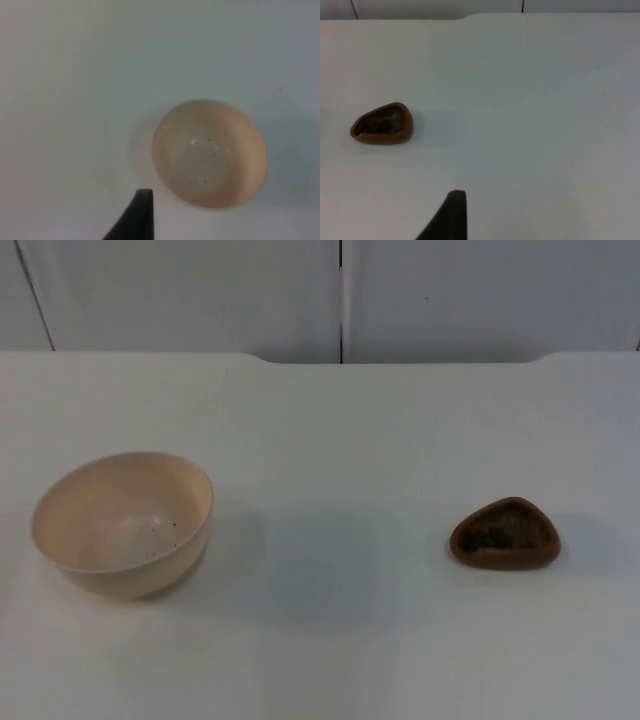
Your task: Pick up the bowl with the left hand and pour the coffee beans from the cup into the bowl with the right hand.
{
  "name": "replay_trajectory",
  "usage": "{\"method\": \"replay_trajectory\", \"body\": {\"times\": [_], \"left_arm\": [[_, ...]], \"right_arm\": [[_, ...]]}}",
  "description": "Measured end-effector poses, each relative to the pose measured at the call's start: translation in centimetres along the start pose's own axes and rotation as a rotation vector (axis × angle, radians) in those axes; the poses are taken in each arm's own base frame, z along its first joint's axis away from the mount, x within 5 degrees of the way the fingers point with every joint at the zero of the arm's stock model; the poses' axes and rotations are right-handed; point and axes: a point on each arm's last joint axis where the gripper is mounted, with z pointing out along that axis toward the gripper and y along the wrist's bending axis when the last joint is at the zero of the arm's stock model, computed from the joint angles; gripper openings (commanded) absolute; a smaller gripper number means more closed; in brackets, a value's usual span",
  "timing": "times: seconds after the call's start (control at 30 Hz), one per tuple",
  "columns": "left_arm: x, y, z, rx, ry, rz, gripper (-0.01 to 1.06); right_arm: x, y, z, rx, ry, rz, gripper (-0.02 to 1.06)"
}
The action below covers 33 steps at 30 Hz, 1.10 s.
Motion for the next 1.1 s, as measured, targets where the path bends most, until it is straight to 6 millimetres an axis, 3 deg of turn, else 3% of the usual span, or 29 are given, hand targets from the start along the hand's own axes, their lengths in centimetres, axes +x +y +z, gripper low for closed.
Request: {"method": "replay_trajectory", "body": {"times": [0.27, 0.63, 0.8, 1.1], "left_arm": [[-2.1, -0.3, 1.7, 0.069, 0.007, -0.013, 1.05], [-2.8, -0.4, 3.8, 0.123, 0.034, -0.016, 1.05], [-2.7, -0.1, 5.7, 0.131, 0.091, -0.024, 1.05], [-2.0, 1.1, 11.0, 0.115, 0.224, -0.077, 1.05]], "right_arm": [[0.0, 0.0, 0.0, 0.0, 0.0, 0.0, 1.05], [0.0, 0.0, 0.0, 0.0, 0.0, 0.0, 1.05], [0.0, 0.0, 0.0, 0.0, 0.0, 0.0, 1.05], [0.0, 0.0, 0.0, 0.0, 0.0, 0.0, 1.05]]}}
